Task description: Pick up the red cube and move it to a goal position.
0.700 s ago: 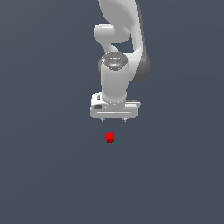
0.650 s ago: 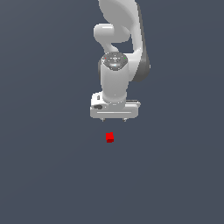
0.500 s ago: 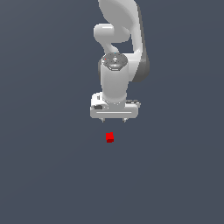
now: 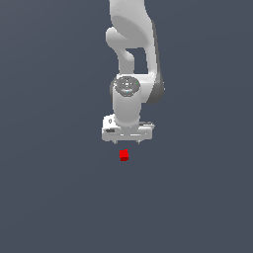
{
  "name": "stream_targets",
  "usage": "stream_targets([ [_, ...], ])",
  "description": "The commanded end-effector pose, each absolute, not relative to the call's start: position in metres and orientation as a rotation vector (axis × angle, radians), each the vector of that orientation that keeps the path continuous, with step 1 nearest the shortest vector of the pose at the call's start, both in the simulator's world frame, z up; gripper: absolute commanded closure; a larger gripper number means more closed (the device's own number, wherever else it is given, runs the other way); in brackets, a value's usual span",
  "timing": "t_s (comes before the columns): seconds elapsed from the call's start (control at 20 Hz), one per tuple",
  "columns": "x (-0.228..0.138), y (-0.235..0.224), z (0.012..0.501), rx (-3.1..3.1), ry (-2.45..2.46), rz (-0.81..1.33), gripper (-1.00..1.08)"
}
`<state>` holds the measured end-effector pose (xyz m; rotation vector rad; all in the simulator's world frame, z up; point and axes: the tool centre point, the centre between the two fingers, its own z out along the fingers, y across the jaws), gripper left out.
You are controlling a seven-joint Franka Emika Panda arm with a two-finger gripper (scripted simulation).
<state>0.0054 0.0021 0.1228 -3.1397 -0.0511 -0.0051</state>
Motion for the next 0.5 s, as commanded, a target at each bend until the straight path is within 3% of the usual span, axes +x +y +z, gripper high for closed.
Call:
stream_targets([
  [0.0, 0.007, -0.001, 0.103, -3.139, -0.073, -0.003, -0.92],
  [0.45, 0.015, -0.01, 0.038, -3.137, -0.145, -0.001, -0.92],
])
